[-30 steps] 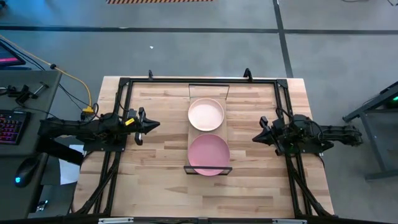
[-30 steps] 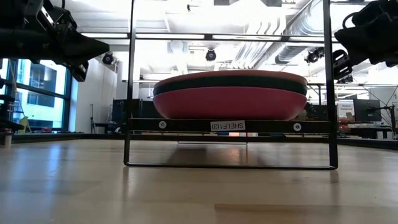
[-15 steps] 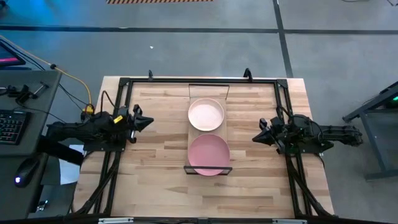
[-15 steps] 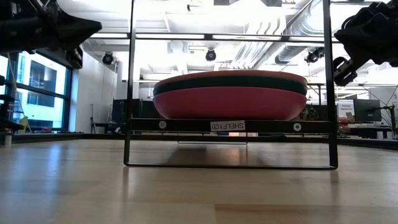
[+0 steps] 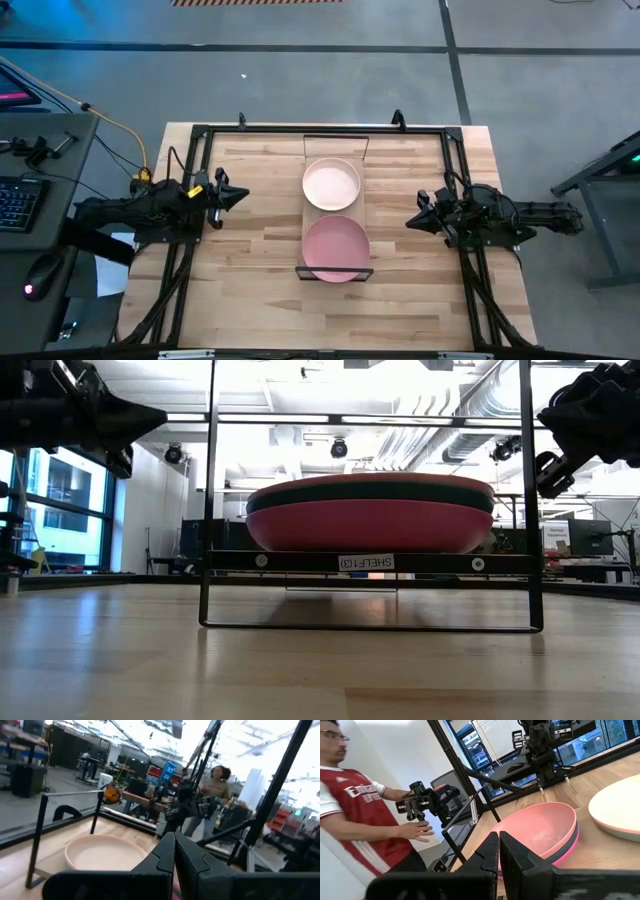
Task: Place and stack plates onto a shelf
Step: Return to Home Position
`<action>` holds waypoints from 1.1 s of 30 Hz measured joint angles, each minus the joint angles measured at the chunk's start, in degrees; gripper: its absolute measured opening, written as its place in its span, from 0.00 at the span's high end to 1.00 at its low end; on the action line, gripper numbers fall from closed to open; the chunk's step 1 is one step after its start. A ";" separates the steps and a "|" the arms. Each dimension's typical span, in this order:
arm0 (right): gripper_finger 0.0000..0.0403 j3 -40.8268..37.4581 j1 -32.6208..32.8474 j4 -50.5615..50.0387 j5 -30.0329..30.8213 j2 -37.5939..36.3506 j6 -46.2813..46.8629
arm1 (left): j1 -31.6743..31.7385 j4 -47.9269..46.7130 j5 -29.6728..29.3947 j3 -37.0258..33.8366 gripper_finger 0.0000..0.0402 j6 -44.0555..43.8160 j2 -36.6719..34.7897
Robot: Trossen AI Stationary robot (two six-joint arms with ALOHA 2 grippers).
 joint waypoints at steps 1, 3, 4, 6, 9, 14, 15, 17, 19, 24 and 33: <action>1.00 -0.01 0.00 0.00 0.00 -0.02 0.00 | 0.06 -0.61 0.06 0.02 1.00 1.27 -0.03; 1.00 -0.02 0.00 0.00 0.01 -0.02 0.00 | 0.17 -4.23 0.33 0.05 1.00 4.07 -0.03; 1.00 -0.02 0.00 0.00 0.02 -0.02 0.00 | 0.09 -6.36 0.33 0.01 1.00 5.61 0.01; 1.00 -0.02 0.00 0.02 0.02 -0.02 0.00 | -0.37 -8.33 0.55 0.00 1.00 7.13 -0.01; 1.00 -0.02 0.00 0.01 0.04 -0.01 0.00 | -1.71 -8.50 2.10 0.00 1.00 8.38 -0.01; 1.00 -0.02 0.00 0.00 0.04 -0.04 0.00 | -3.35 -8.54 2.14 0.00 1.00 7.01 -0.01; 1.00 -0.02 0.00 0.00 0.04 -0.04 0.00 | -3.36 -8.51 2.13 0.00 1.00 7.00 0.00; 1.00 -0.02 0.00 0.00 0.04 -0.04 0.00 | -3.34 -8.51 2.13 0.00 1.00 7.00 0.26; 1.00 -0.03 0.00 0.00 0.04 -0.04 0.00 | -3.34 -8.56 2.09 0.00 1.00 7.00 0.39; 1.00 -0.04 0.00 0.00 0.04 -0.04 0.00 | -3.34 -8.51 2.06 0.00 1.00 6.96 0.39; 1.00 -0.04 0.00 0.00 0.04 -0.04 0.02 | -3.34 -8.51 1.96 0.00 1.00 6.93 0.39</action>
